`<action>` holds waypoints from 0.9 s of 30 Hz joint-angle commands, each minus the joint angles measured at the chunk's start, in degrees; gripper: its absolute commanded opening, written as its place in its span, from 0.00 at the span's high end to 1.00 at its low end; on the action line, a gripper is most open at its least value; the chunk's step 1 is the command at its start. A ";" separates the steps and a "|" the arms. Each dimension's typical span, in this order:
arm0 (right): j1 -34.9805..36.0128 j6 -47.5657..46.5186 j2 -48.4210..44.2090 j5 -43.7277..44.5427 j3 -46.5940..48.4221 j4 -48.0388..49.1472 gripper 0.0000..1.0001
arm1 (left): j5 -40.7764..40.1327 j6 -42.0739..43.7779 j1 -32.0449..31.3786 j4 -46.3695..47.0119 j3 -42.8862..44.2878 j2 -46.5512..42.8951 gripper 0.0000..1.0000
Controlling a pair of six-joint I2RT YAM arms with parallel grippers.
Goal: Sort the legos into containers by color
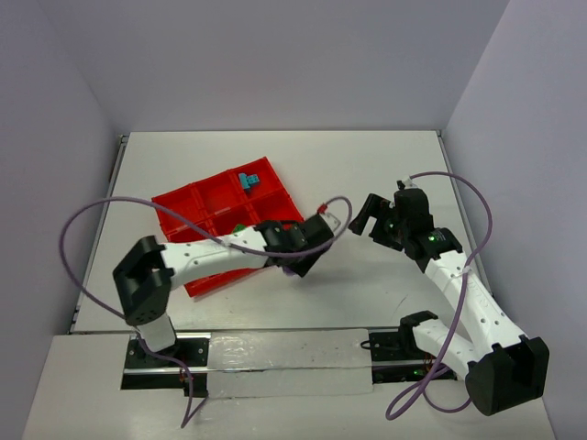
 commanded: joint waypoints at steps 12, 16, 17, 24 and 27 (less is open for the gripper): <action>-0.38 -0.83 -0.62 -0.42 3.89 1.16 0.00 | 3.94 -3.06 26.28 -0.45 9.21 -17.29 1.00; -0.38 -1.35 0.27 -0.44 4.39 1.06 0.00 | 2.78 -5.05 32.79 -1.27 10.01 -16.17 1.00; -0.38 -1.41 0.69 -0.55 4.44 1.26 0.00 | 3.34 -5.41 34.84 -0.91 9.91 -16.02 1.00; -0.38 -0.93 0.78 -1.31 3.62 1.98 0.00 | 4.86 -6.27 41.97 1.06 11.17 -13.66 1.00; -0.38 -1.00 0.67 -1.47 3.77 1.91 0.00 | 4.52 -7.12 42.99 2.12 12.48 -9.72 1.00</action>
